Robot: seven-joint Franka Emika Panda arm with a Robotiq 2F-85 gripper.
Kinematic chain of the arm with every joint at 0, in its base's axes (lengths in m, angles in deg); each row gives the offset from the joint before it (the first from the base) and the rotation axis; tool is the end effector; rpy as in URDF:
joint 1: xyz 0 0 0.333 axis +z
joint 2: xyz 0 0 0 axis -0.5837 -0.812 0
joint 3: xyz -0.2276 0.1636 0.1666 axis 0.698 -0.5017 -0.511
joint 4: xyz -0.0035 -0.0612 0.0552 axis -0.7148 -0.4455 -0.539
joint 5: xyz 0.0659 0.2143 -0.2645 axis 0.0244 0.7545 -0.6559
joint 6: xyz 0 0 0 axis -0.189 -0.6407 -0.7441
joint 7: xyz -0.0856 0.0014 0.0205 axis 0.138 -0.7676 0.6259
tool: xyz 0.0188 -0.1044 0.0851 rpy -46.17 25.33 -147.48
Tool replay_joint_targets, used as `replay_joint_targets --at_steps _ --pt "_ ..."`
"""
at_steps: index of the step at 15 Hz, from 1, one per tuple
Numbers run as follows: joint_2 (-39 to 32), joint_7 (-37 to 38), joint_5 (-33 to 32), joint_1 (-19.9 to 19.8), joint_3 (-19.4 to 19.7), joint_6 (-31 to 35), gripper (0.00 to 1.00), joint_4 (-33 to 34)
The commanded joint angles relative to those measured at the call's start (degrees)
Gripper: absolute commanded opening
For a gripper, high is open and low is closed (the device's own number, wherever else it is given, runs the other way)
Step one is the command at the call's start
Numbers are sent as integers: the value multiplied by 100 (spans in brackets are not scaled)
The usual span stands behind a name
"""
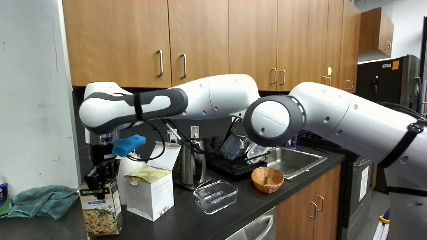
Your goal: Move the cereal box to the right.
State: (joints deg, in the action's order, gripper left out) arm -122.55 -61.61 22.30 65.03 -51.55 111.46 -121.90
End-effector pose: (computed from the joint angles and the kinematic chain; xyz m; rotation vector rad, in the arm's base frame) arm 0.6461 0.4248 0.3270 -2.8677 -1.2589 -0.1653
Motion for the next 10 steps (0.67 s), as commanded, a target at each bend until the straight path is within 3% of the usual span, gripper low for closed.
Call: replay_joint_targets --at_steps 1,10 --pt "204 -90 52 -18 -88 -219 12 -100" --pt "338 -85 12 -35 -277 -390 12 -306"
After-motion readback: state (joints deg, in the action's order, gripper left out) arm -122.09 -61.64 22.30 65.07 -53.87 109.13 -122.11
